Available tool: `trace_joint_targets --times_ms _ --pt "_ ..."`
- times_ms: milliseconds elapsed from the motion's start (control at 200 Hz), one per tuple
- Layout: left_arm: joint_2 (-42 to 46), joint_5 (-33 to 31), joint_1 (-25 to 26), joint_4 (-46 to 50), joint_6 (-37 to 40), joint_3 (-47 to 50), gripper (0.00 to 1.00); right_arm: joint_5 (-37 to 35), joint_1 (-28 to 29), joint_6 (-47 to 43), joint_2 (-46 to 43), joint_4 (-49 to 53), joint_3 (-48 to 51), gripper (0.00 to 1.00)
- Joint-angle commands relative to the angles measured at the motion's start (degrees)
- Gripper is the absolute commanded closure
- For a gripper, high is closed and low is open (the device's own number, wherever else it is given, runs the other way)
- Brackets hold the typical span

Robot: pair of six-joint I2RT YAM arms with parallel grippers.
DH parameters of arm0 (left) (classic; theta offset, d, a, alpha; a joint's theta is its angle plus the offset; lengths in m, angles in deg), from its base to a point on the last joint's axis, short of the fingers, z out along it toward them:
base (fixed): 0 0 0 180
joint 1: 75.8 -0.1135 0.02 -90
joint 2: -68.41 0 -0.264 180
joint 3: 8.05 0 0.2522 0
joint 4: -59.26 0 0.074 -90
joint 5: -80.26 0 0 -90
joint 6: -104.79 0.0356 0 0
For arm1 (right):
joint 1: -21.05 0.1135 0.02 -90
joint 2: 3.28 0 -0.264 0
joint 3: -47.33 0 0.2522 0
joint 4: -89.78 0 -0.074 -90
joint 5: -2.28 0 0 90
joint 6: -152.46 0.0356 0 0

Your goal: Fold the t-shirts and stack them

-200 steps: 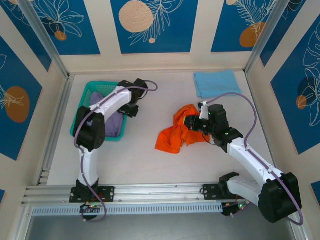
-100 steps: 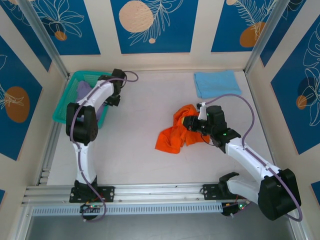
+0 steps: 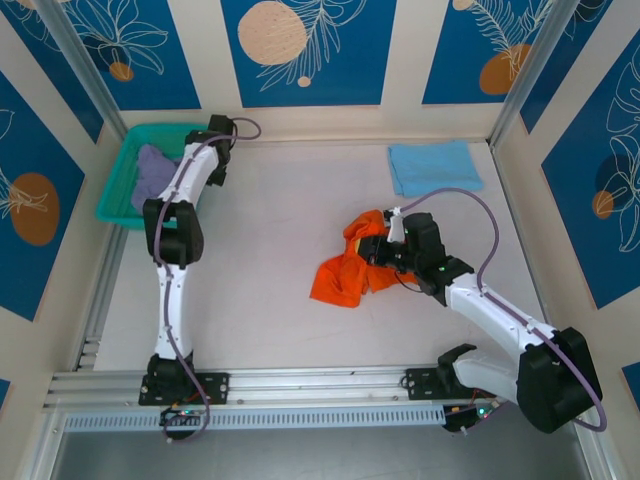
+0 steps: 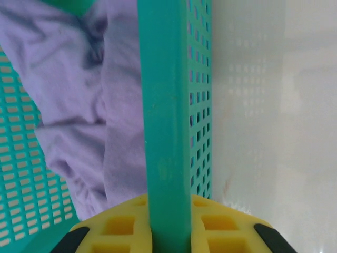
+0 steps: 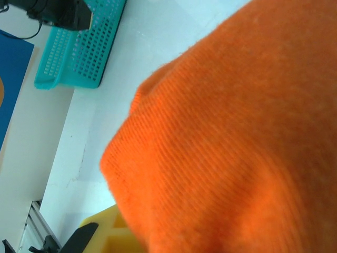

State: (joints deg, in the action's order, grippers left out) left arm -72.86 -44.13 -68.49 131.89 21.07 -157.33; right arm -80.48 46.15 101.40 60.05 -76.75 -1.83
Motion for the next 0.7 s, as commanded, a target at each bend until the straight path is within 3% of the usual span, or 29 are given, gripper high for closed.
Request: trace_joint_targets --times_ms 0,310,625,695 --pt "-3.66 -2.97 -0.95 -0.58 1.51 -7.11 1.00 -1.25 0.65 -0.80 0.52 -2.51 0.42 1.00" --pt "-6.99 -8.65 -2.19 -2.02 2.53 -9.41 0.99 -1.83 0.83 -1.50 2.09 -3.92 0.77 1.00" --pt "-7.43 -9.19 -5.02 -4.67 2.98 -9.39 0.91 -1.75 1.18 -1.67 3.16 -4.23 0.50 1.00" --pt "-7.61 -8.40 -5.03 -5.00 3.47 -9.53 0.83 -1.72 1.18 -1.61 3.31 -4.44 0.58 1.00"
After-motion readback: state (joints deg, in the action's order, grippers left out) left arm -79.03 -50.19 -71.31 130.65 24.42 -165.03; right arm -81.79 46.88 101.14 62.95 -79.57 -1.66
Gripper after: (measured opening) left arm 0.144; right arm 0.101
